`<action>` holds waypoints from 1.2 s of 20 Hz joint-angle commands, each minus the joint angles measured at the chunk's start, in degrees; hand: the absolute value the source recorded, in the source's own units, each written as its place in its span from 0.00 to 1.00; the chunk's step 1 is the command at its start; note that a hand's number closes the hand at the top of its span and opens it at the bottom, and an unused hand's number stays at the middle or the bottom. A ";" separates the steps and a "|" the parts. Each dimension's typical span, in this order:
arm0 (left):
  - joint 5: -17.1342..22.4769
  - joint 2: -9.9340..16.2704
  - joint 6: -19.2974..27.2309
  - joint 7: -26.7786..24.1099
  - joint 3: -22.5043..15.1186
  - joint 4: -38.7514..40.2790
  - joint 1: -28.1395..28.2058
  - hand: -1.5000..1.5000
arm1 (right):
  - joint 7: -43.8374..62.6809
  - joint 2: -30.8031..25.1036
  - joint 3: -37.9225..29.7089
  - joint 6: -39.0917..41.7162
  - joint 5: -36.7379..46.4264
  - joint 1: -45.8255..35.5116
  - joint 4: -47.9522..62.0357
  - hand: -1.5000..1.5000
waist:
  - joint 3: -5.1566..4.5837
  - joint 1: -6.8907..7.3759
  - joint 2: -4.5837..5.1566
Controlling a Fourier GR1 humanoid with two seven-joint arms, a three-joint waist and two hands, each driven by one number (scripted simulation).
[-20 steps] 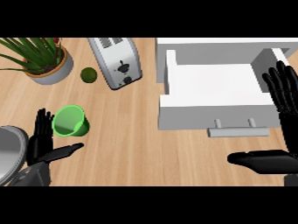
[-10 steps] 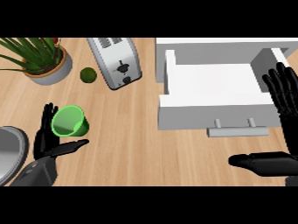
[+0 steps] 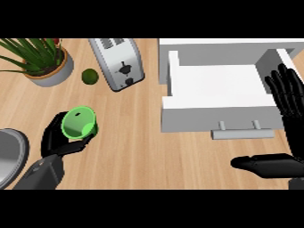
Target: Pick up the cup, place it into the drawer and close the drawer
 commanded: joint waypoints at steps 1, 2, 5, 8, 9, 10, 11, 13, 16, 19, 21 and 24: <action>0.91 -0.82 -10.21 -5.18 0.05 -0.90 0.40 1.00 | -2.39 -0.25 -0.59 0.07 0.80 -0.69 3.05 0.00 | 0.04 0.52 0.02; 1.56 -2.24 -8.54 -3.05 0.47 -1.18 -2.80 1.00 | -0.27 0.04 -0.56 -0.67 0.43 -2.17 2.13 0.00 | 0.01 0.18 0.05; 0.75 -4.30 -5.16 -7.14 -0.40 -3.28 -1.64 1.00 | -0.85 -1.00 -1.28 0.67 -0.19 0.49 0.81 0.00 | 0.09 0.27 -0.18; -0.13 -4.57 -4.70 -10.66 -1.09 -3.93 1.17 1.00 | -1.01 -3.16 -4.16 1.45 -1.36 -4.06 5.88 0.00 | 0.09 0.79 0.00; 1.27 -0.43 -6.94 -7.99 0.47 -3.51 -0.78 1.00 | -1.95 -1.27 -1.54 1.23 -0.28 -0.22 2.78 0.00 | 0.06 0.23 -0.01; 1.26 -2.04 -6.08 -10.57 0.37 -4.29 1.25 1.00 | 2.01 -2.34 -2.50 1.58 -2.03 -0.45 -0.84 0.00 | 0.05 0.21 -0.18; 1.03 -0.11 -8.52 -11.05 0.22 -3.92 2.92 1.00 | -1.82 -1.18 -1.82 0.79 -0.11 -0.48 2.51 0.00 | 0.06 0.51 -0.04; 2.45 0.20 -8.21 -9.27 1.23 -5.11 1.50 1.00 | -1.37 -3.16 -4.31 2.79 -3.21 0.02 1.20 0.00 | 0.08 0.39 -0.20; 1.35 -1.80 -7.89 -9.21 -0.75 -7.44 1.25 1.00 | -0.19 -0.73 -1.51 0.11 0.12 0.44 -0.21 0.00 | 0.12 0.78 -0.39; 2.32 -0.29 -8.79 -9.37 -0.56 -11.44 1.18 1.00 | 0.43 -1.93 -3.27 1.16 -1.75 1.10 -0.93 0.00 | 0.17 1.11 -0.58; 1.49 -2.02 -8.58 -8.65 -2.36 -13.47 0.54 1.00 | -0.19 -0.61 -1.89 0.08 -0.02 1.87 -0.99 0.00 | 0.18 1.06 -0.61; 1.76 -4.36 -3.96 -0.17 -4.03 -17.39 -5.84 1.00 | -1.84 -0.17 -1.90 0.82 -0.69 2.77 0.08 0.00 | 0.26 1.21 -0.75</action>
